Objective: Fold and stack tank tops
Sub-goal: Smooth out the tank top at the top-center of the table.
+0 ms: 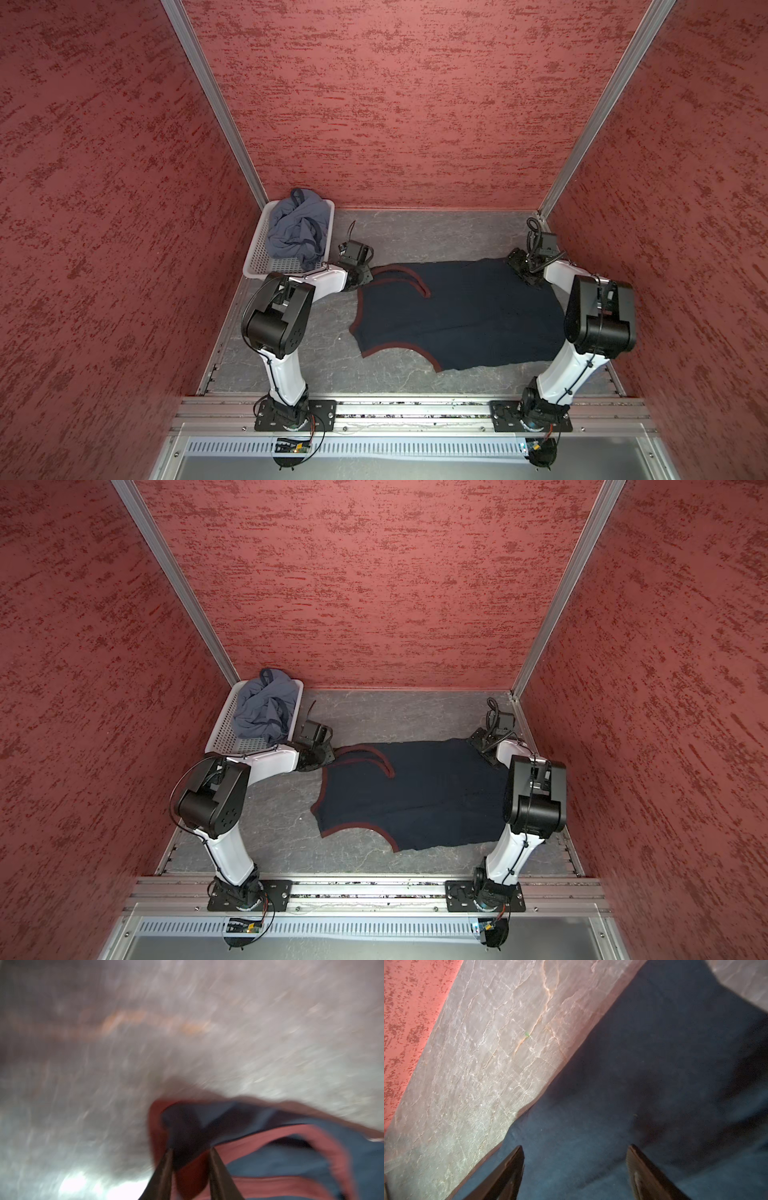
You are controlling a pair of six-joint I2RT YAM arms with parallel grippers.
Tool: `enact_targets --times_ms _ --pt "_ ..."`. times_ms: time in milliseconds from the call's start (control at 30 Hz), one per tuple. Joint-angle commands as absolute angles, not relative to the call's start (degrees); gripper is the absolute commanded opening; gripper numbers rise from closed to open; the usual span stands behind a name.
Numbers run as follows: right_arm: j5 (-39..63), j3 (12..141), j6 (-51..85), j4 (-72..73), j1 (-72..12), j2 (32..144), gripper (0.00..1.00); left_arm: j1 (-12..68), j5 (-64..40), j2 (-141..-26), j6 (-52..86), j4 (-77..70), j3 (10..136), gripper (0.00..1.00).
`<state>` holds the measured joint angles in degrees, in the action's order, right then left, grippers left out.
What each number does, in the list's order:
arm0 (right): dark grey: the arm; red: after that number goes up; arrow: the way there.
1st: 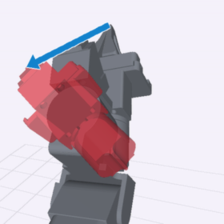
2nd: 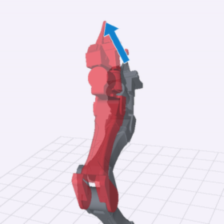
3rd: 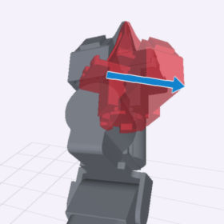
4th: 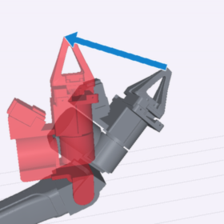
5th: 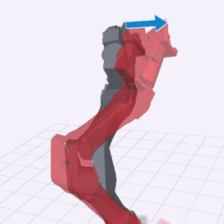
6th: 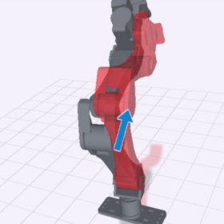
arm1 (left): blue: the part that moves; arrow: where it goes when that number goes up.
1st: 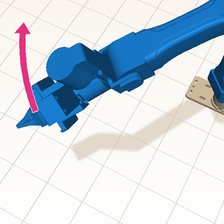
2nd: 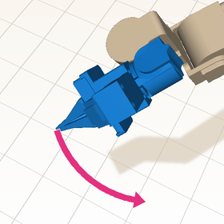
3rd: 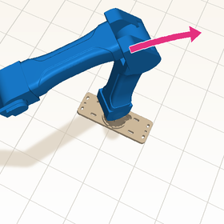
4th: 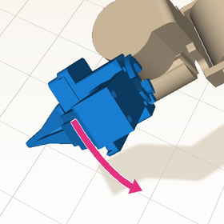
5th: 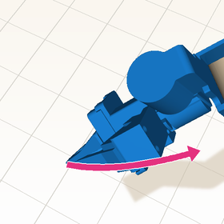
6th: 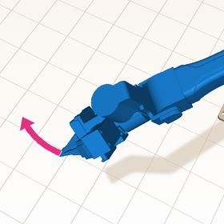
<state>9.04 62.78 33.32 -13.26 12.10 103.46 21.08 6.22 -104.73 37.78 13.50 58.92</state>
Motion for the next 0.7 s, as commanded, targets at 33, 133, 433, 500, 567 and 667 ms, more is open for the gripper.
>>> enact_targets --times_ms 33,133,433,500,567,667 --pt "6.2 63.1 33.2 -14.8 12.4 104.1 0.78 19.7 4.6 -103.4 39.4 11.5 55.4 0.25" --pt "5.4 63.1 33.3 -15.1 12.3 104.1 0.75 18.8 3.5 -103.5 39.0 11.2 55.3 0.21" --pt "3.0 62.8 33.4 -16.1 13.0 104.1 0.69 18.3 6.0 -103.0 36.8 12.5 57.0 0.05" --pt "2.8 62.6 33.8 -16.1 13.7 104.6 0.67 17.8 6.1 -103.3 36.8 12.7 57.0 0.02" --pt "3.0 62.4 34.3 -16.0 14.6 105.3 0.66 17.4 6.4 -103.5 37.6 12.9 56.7 0.00" --pt "2.8 62.7 34.7 -16.6 15.3 107.4 0.66 17.0 6.3 -103.1 38.5 11.9 55.6 0.00"
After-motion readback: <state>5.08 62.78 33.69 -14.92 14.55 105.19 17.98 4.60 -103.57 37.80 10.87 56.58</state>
